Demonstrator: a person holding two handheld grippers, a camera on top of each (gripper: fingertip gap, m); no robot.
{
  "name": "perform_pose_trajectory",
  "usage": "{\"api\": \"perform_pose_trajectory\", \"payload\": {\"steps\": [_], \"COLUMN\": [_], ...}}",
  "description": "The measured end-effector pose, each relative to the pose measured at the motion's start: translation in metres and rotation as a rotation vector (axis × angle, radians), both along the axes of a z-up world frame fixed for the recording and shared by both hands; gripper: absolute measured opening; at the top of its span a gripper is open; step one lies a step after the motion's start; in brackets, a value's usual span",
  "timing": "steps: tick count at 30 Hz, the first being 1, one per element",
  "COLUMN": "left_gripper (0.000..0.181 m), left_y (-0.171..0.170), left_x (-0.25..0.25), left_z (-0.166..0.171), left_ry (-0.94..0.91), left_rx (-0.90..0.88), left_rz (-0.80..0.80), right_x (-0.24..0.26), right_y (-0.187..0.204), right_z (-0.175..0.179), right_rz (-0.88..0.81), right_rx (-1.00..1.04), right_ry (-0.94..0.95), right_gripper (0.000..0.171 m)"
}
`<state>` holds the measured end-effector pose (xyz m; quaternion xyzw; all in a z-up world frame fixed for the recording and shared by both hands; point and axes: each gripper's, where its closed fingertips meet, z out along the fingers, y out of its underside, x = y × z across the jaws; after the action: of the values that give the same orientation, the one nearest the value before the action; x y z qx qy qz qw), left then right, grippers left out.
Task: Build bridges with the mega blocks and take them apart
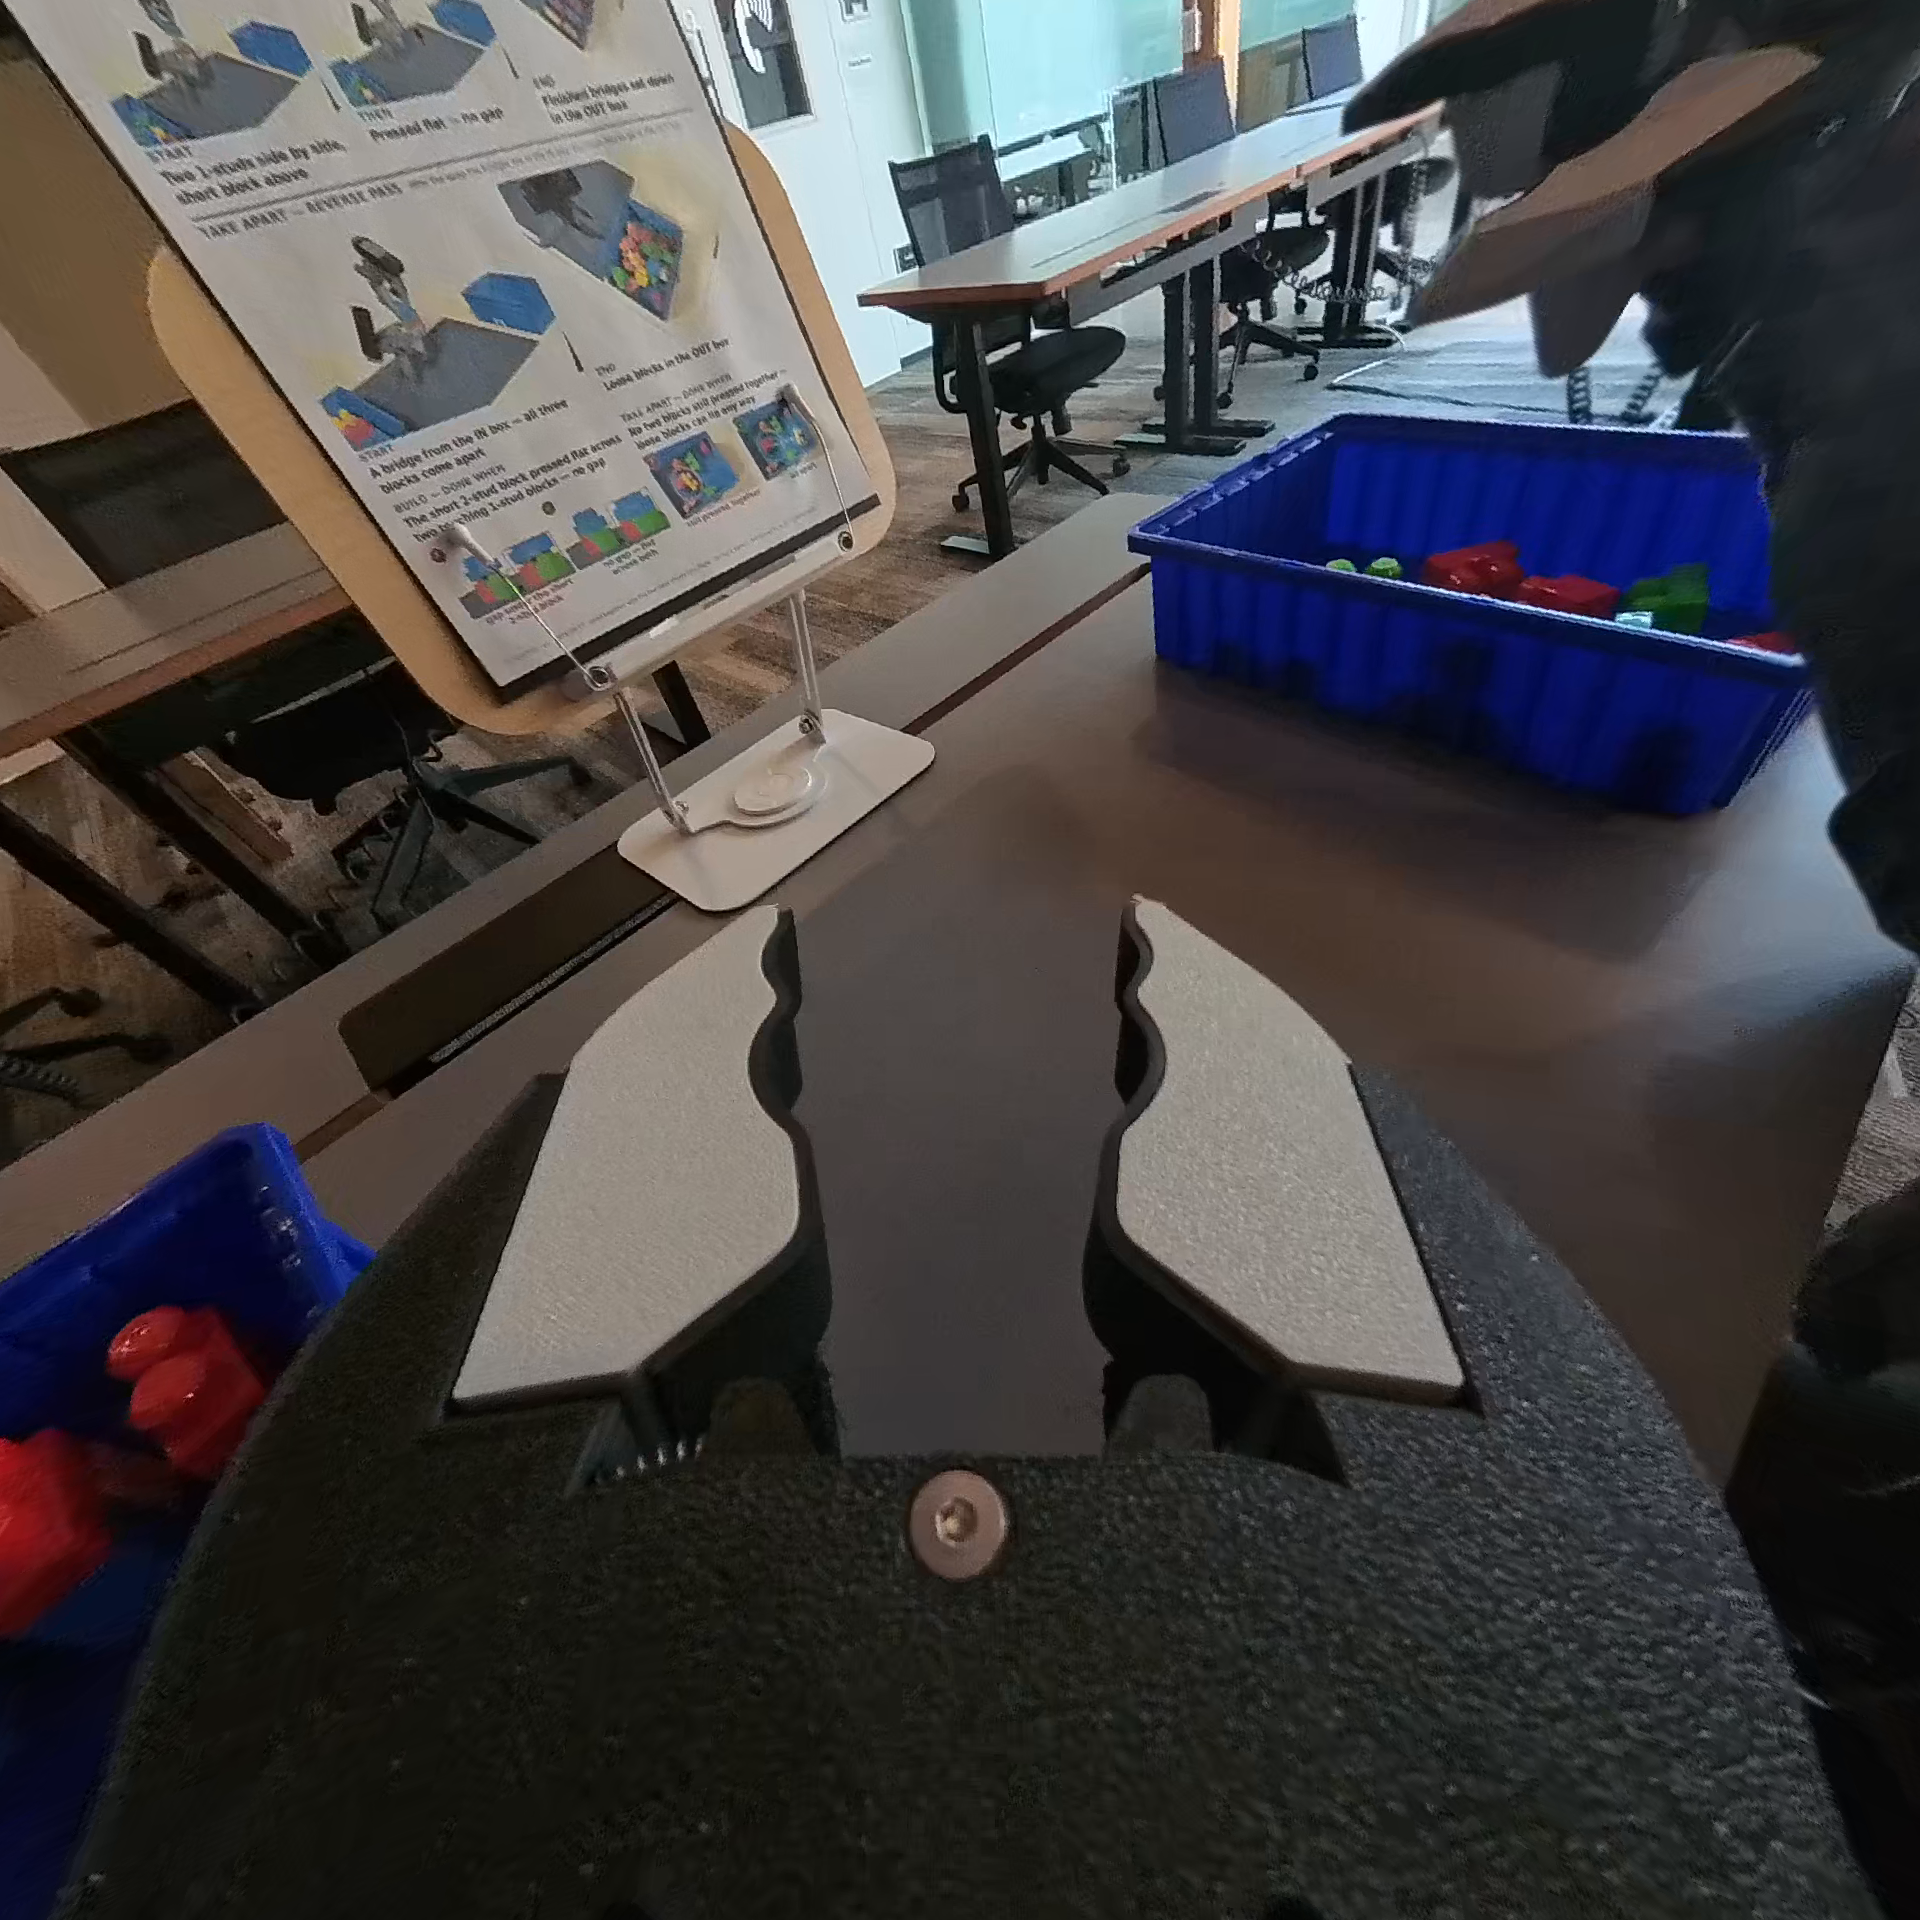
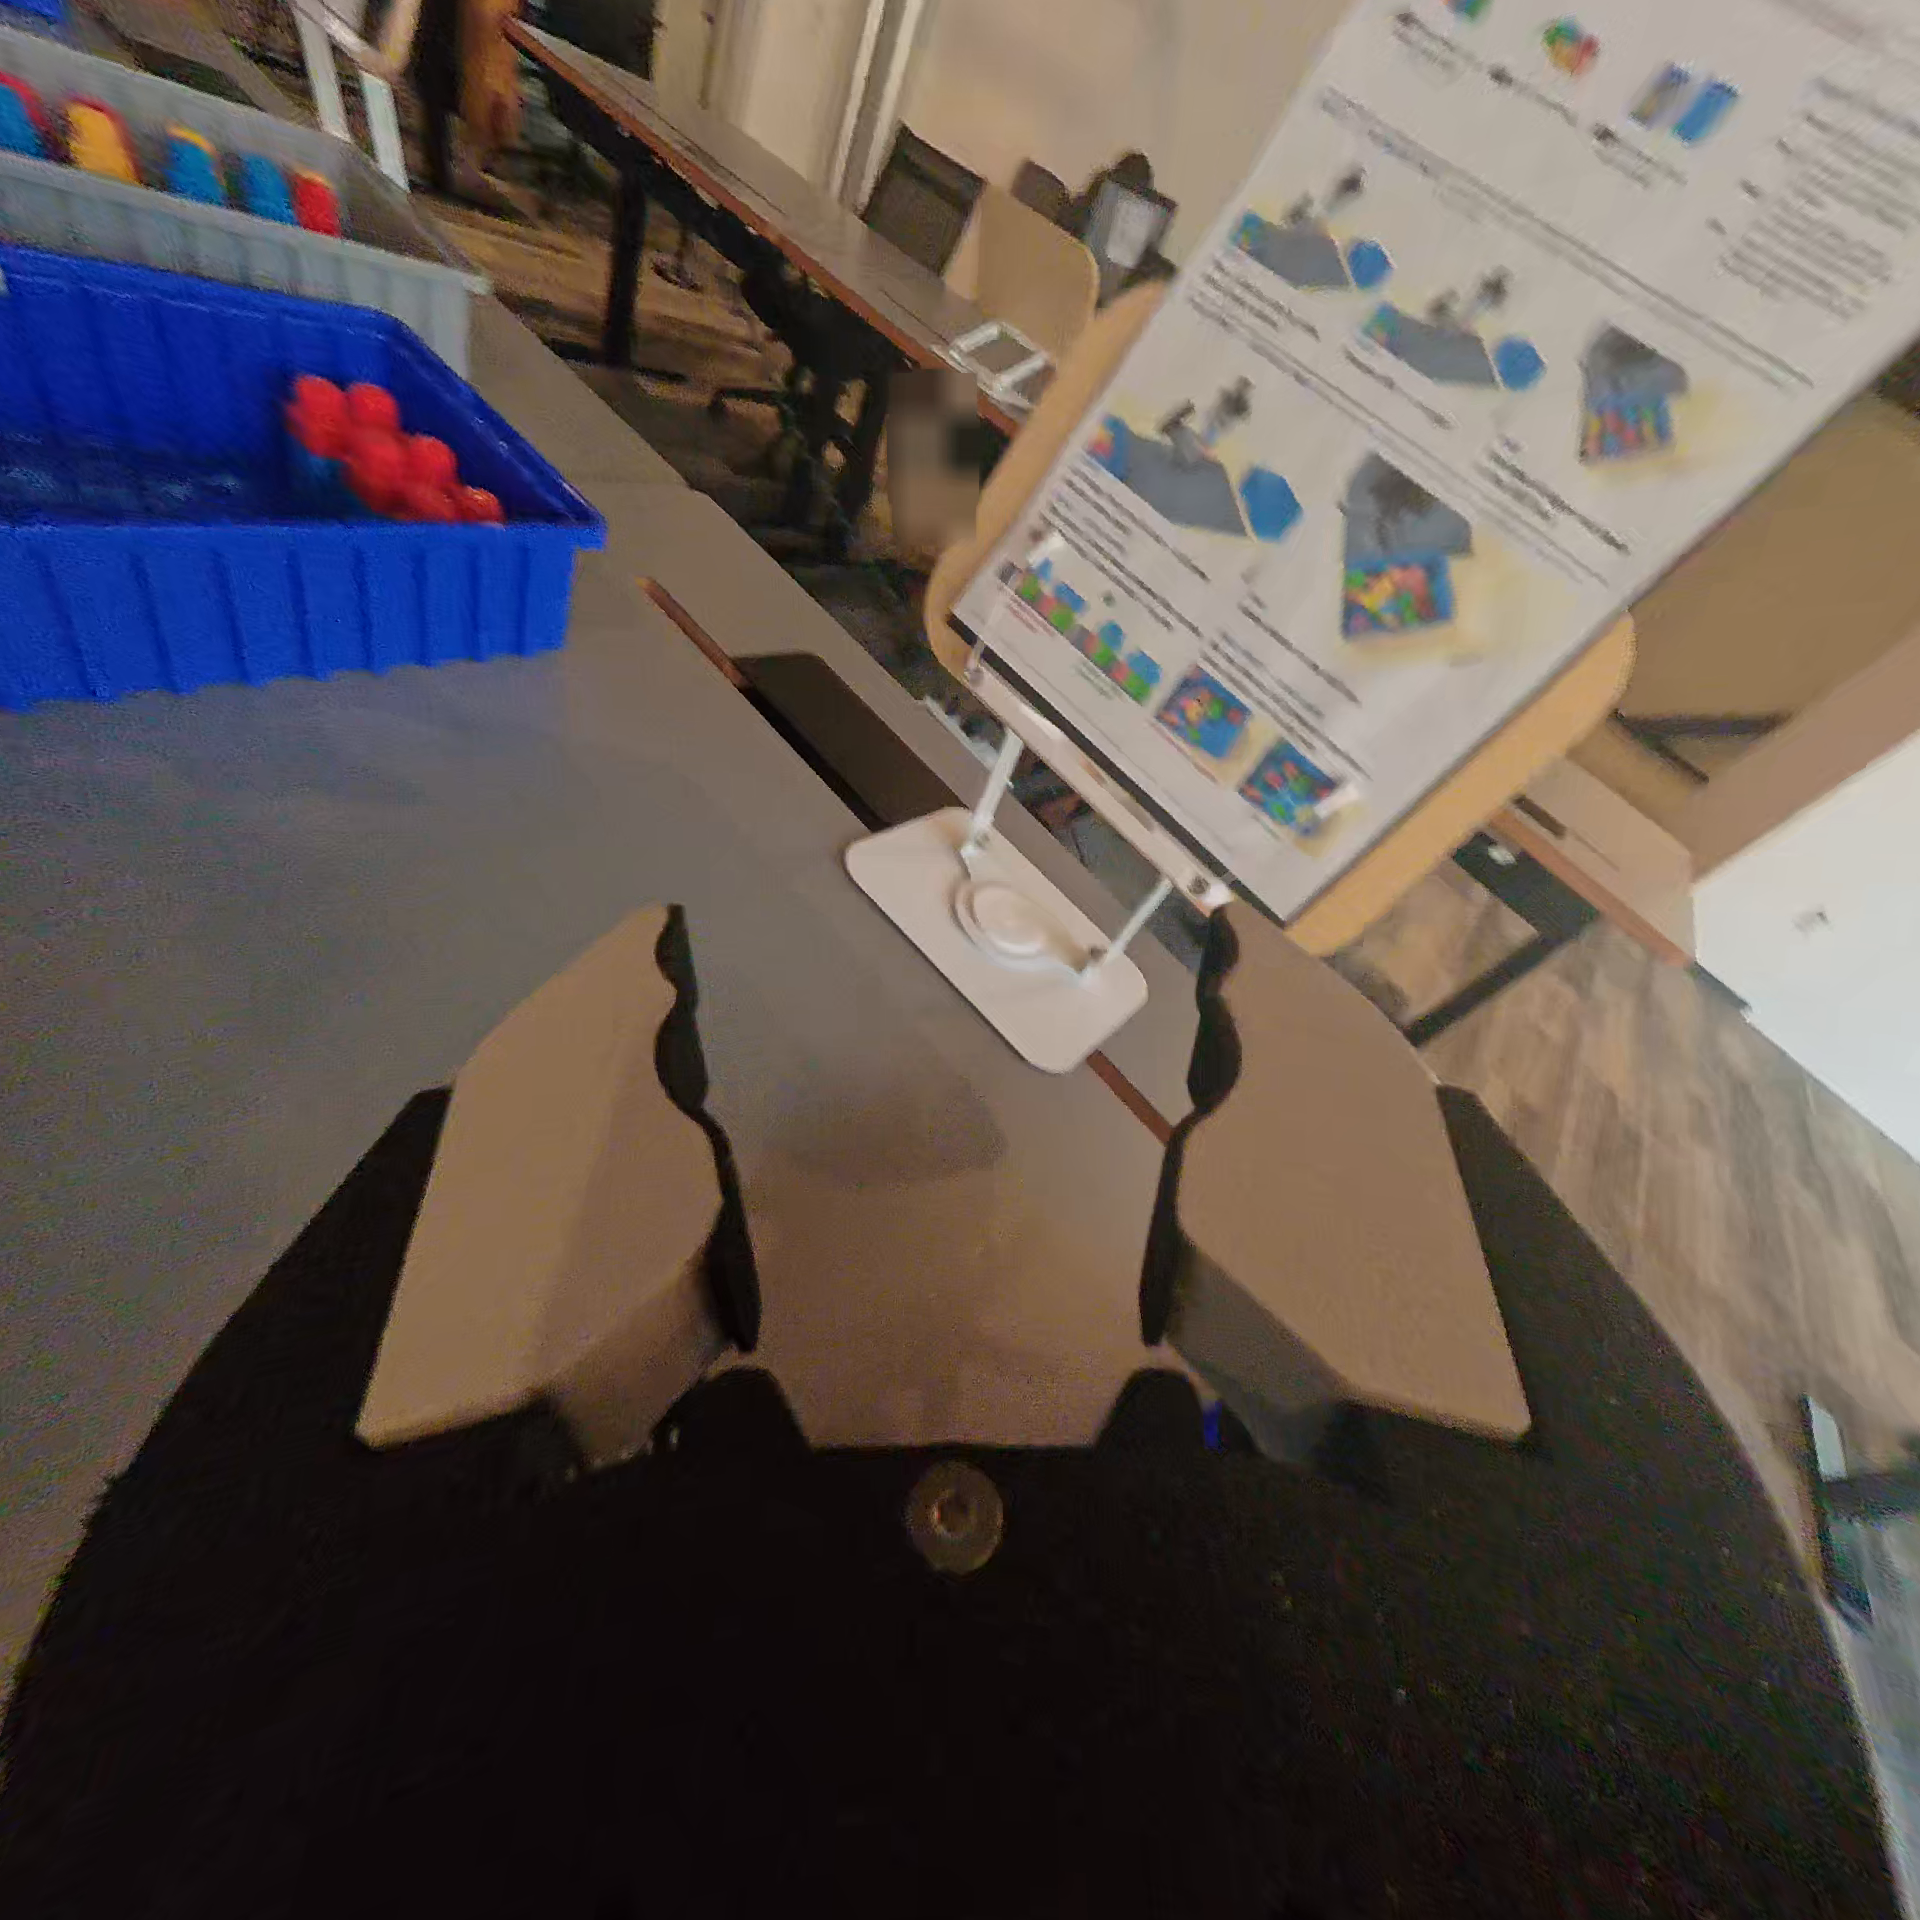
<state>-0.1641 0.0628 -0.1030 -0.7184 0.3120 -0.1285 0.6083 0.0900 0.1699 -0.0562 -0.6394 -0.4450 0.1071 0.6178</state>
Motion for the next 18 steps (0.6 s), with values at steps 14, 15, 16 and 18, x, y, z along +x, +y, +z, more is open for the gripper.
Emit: {"api": "perform_pose_trajectory", "payload": {"steps": [14, 15, 16, 18], "left_gripper": [0.058, 0.058, 0.058, 0.057], "left_y": [-0.009, -0.009, -0.009, -0.009], "left_x": [-0.064, -0.074, -0.086, -0.109], "left_z": [0.014, 0.014, 0.015, 0.018], "left_ry": [0.011, 0.023, 0.028, 0.029], "left_rx": [0.038, 0.032, 0.026, 0.007], "left_rz": [0.180, 0.204, 0.230, 0.265], "right_x": [-0.046, -0.043, -0.039, -0.031], "right_y": [0.001, 0.002, 0.003, 0.006], "right_z": [-0.004, -0.005, -0.006, -0.005], "right_rz": [0.130, 0.122, 0.113, 0.093], "right_rx": [0.001, -0.003, -0.008, -0.011], "right_ry": [0.004, -0.005, -0.011, 0.001], "right_gripper": [0.085, 0.085, 0.085, 0.085]}}
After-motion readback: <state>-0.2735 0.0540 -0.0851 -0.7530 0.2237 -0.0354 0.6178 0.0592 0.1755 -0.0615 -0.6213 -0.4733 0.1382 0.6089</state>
